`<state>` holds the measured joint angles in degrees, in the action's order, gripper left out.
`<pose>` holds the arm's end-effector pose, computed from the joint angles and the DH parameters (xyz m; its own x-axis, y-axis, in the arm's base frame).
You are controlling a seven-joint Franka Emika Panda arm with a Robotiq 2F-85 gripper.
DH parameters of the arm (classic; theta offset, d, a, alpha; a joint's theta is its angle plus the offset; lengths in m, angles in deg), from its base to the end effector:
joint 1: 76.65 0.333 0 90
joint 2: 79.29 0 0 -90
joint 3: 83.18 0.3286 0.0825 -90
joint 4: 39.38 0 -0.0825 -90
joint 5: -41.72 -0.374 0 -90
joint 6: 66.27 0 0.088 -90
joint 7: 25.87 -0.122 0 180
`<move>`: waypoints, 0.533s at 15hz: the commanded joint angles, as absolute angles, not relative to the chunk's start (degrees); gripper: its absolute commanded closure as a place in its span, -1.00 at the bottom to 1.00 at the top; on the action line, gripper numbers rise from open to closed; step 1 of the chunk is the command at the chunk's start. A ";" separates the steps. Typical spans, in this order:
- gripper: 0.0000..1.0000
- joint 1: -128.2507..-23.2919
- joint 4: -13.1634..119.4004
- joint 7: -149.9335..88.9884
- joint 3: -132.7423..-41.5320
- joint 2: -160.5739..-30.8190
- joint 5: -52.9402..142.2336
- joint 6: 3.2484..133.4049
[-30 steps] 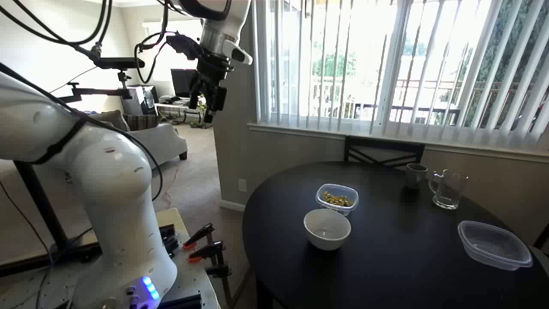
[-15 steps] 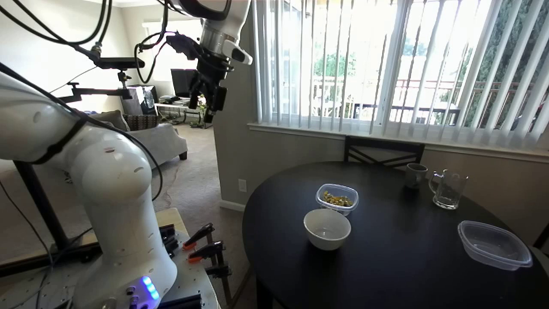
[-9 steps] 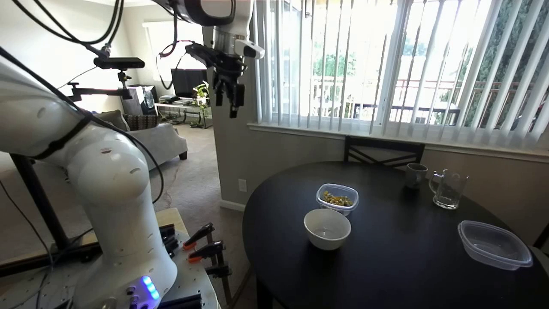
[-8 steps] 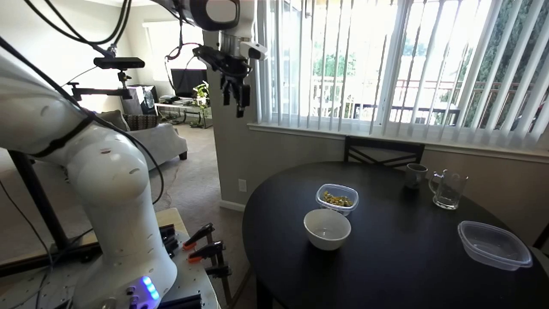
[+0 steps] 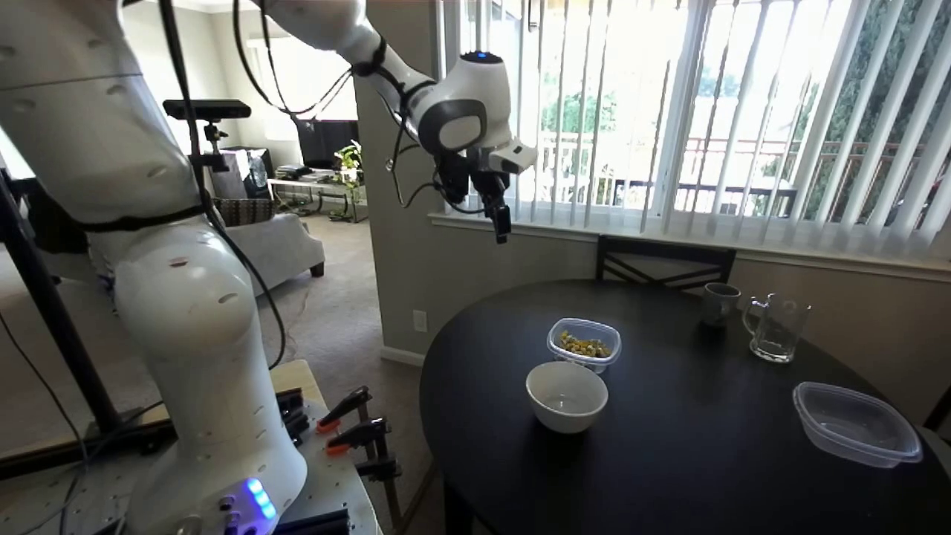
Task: Pour the objects from the transparent bowl into the white bowl
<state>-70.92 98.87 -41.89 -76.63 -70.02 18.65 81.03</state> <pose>0.4819 0.1023 0.4103 0.9057 -0.3851 0.1774 -0.3076 -0.8848 -0.3499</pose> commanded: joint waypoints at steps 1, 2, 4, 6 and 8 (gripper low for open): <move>-1.00 -71.32 93.37 -50.29 -76.29 -84.34 18.89 94.52; -1.00 -71.16 92.06 -52.39 -76.87 -87.06 18.65 96.73; -1.00 -71.00 89.15 -56.38 -78.08 -90.79 17.55 97.49; -1.00 -70.61 86.94 -61.31 -80.19 -93.10 18.46 96.44; -1.00 -70.19 85.39 -65.42 -82.35 -94.84 19.55 96.19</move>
<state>-70.89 87.80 -59.35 -79.76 -93.01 18.68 97.03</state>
